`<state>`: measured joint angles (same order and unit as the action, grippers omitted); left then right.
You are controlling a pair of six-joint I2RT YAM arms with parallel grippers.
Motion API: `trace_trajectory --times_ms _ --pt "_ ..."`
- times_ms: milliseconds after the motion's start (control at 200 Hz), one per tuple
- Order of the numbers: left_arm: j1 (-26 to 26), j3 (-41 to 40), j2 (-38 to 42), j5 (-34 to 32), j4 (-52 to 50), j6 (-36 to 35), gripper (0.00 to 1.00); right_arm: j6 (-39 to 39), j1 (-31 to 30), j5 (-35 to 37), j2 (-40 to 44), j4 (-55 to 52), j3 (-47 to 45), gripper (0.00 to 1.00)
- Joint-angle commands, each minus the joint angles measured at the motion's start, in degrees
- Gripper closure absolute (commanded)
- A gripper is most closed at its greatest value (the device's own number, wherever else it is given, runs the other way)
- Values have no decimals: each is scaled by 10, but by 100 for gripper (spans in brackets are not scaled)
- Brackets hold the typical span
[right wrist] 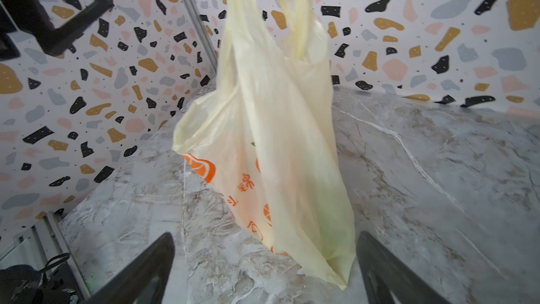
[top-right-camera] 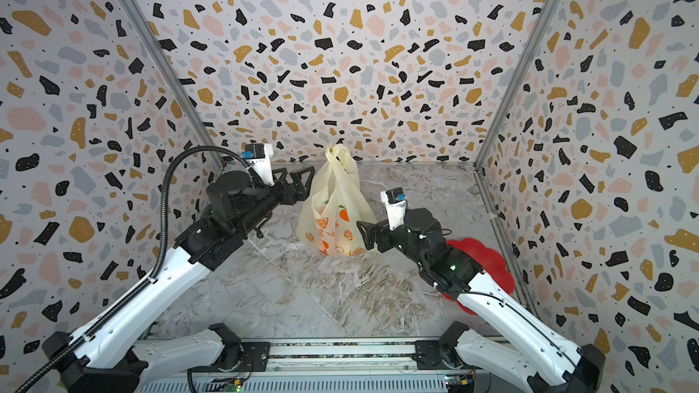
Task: Take fruits out of the plastic bag
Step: Place the plastic bag at the center of the table, then spread open the plastic bag at the center of the table.
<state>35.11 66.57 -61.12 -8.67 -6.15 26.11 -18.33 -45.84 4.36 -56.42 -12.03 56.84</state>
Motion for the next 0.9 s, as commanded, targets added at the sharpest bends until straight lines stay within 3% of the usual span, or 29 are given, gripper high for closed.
trace_trajectory --times_ms 0,115,320,536,721,896 --pt "1 -65 48 -82 44 -9 5 20 -26 74 -64 -10 79 3" --pt "1 -113 83 -135 43 -12 5 20 -27 95 -140 -26 147 5" --pt "1 -142 99 -163 31 -25 4 40 -25 135 -246 -35 254 11" --pt "1 -153 94 -161 31 -29 4 47 1 153 -323 -35 332 20" --pt "1 -154 84 -154 31 -25 4 52 19 157 -378 -57 385 34" --pt "1 -145 64 -130 33 -20 4 56 23 144 -403 -53 404 39"
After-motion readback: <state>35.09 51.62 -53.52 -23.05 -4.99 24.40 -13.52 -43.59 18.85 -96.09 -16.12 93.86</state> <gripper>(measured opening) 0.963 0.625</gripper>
